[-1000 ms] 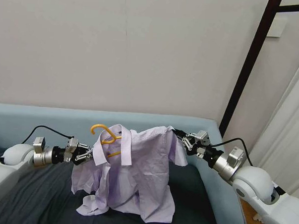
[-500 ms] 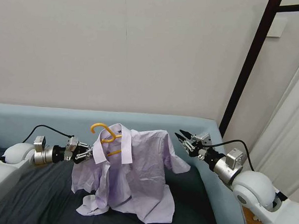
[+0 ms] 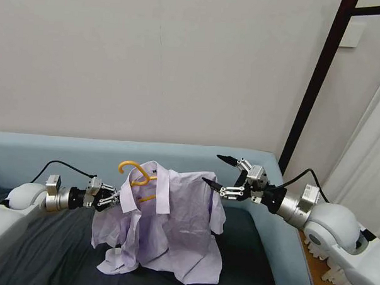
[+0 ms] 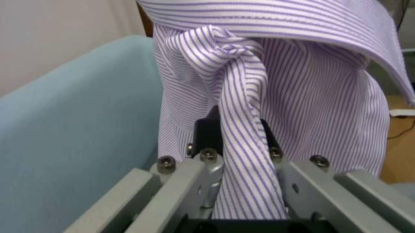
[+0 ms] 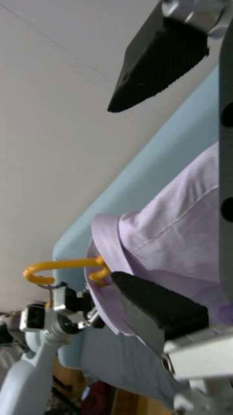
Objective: Pick up the clothes from the sofa and hang them on the clothes hanger.
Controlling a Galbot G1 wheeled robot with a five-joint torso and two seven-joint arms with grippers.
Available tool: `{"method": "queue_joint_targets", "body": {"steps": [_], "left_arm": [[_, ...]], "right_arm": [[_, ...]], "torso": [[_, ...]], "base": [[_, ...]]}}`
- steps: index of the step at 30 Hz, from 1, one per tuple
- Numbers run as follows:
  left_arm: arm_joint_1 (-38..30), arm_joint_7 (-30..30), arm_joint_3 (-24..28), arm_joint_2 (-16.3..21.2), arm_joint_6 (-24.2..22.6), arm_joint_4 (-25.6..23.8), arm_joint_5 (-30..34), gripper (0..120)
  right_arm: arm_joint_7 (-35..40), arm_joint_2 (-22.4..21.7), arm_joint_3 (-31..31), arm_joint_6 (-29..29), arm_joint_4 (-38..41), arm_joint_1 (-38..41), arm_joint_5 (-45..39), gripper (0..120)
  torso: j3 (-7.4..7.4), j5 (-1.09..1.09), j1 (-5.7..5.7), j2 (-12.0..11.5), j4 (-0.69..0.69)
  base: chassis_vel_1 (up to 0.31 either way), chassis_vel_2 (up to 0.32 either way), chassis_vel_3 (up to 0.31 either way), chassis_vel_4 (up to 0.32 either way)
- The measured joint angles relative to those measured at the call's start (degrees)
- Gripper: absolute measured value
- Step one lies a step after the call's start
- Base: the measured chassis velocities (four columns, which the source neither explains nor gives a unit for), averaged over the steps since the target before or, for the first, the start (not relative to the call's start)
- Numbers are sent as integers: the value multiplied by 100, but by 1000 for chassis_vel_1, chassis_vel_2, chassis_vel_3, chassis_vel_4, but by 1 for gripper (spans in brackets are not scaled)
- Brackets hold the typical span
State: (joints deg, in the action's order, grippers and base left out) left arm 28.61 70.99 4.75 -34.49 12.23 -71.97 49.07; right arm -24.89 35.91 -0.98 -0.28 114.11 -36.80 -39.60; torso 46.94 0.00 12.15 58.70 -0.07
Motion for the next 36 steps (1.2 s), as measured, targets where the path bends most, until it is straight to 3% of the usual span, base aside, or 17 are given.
{"method": "queue_joint_targets", "body": {"steps": [10, 18, 24, 28, 31, 33, 36], "left_arm": [[-617, 46, 644, -387, 11, 391, -148, 1], [-1065, 120, 1179, -701, 96, 683, -295, 1], [-1191, 134, 1340, -805, 102, 780, -302, 1], [-1479, 181, 1627, -984, 143, 935, -316, 1], [-1722, 233, 1824, -1157, 188, 1113, -359, 1], [-1985, 267, 2055, -1398, 213, 1303, -379, 1], [-2053, 282, 2137, -1482, 221, 1336, -400, 1]], "right_arm": [[-1093, 220, -578, -797, -734, 590, 594, 100], [-861, 465, -942, -924, -1116, 962, 801, 100], [-720, 463, -930, -934, -1184, 1012, 886, 100], [-1020, 333, -762, -1042, -1212, 924, 1044, 100], [-1233, 187, -496, -1087, -1190, 742, 1093, 97], [-1527, -95, -57, -1121, -1109, 450, 1105, 85], [-1690, -270, 81, -1122, -1099, 357, 1124, 75]], "torso": [[0, 0, 0, 0, -1], [1, 0, 1, 0, -1], [1, 0, 1, 0, -1], [1, 1, 0, 0, 1], [1, 1, 1, 0, 1], [0, 2, 1, 0, -6], [0, 1, 0, 0, -8]], "base": [[0, 0, 0, 0], [0, 0, 0, 0], [0, 0, 0, 0], [0, 0, 0, 0], [0, 0, 0, 0], [0, 0, 0, 0], [0, 0, 0, 0]]}}
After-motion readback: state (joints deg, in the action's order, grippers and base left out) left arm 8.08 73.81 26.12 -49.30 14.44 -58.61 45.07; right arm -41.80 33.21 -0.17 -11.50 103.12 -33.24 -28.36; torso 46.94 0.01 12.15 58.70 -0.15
